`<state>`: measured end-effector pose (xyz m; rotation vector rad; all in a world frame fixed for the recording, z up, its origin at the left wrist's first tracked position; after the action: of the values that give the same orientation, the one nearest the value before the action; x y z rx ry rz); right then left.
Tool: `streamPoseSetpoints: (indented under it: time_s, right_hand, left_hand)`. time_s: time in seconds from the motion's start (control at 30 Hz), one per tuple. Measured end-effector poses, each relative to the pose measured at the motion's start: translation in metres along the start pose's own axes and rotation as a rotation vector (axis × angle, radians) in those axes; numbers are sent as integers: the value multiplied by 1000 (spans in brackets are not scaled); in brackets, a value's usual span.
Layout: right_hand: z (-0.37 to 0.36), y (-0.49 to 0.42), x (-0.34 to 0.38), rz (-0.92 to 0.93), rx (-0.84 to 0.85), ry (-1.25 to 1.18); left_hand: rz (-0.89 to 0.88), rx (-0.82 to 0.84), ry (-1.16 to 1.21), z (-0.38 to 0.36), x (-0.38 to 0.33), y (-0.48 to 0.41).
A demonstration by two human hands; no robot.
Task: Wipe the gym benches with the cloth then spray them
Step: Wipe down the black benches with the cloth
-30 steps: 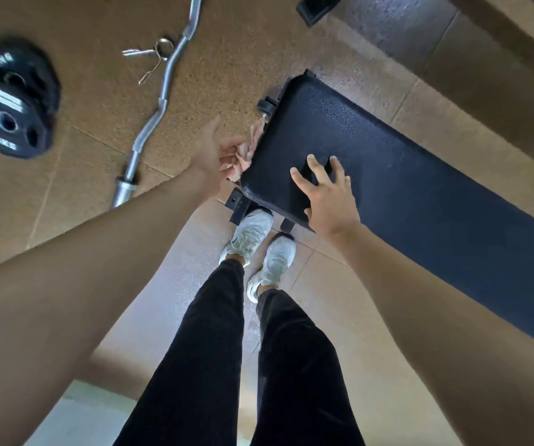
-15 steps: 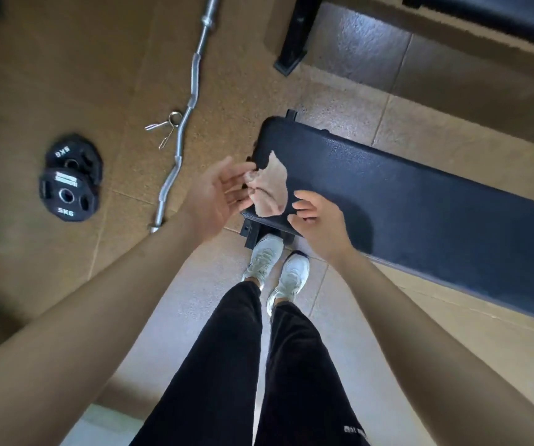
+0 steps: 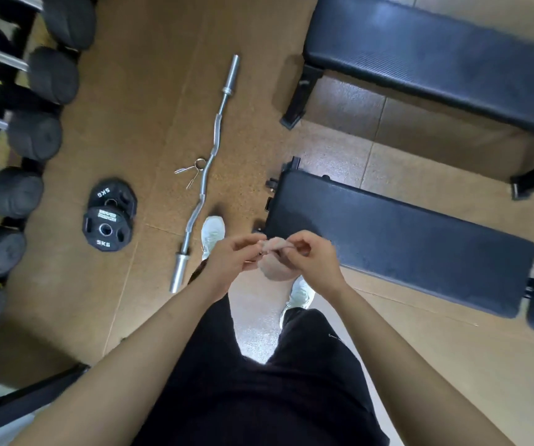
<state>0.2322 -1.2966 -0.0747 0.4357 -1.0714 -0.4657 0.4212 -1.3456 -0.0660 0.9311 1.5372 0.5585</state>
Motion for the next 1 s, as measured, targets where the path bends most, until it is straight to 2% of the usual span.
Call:
streamPoseSetpoints:
  time_s: [0.1,0.23,0.37,0.47,0.67,0.83,0.9,1.0]
  right_hand:
    - [-4,-16,34,-70,-56,-16]
    - [-19,-40,93,-139,-172,-75]
    - [-43,-62,153,-202,-244,-259]
    - [-52,-76,184,-173,-276,-247]
    - [-48,-100,232,-107,-312,-178]
    - [-23,-129,255,-93,-322,-32]
    - [-10,-144,266,-2,-331,-24]
    - [16,-172,288,132,-252,64]
  left_hand:
    - [-70,51,-150,30,-37,-4]
    - [-97,205,-361,75,-94,-20]
    - [-160,192,-480,120,-155,-33]
    - [-210,132,-382,138,-188,-41]
    - [-332,133,-310,147,-243,-57]
    - [-536,184,-550,125,-294,-84]
    - [-588,251,-671,111,-315,-96]
    - [-611,391,-834,92,-351,-121]
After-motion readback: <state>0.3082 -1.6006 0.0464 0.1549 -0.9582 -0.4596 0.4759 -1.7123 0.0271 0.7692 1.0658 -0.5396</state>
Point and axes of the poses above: each hand's wrist, its own y-axis away from the middle knuckle, its own z-axis out of the back of the hand, x = y × z, the point moved 1 cm from there along -y, towards the middle knuckle, and after that the axes turned 10 degrees about y, right-handed, at the moved point
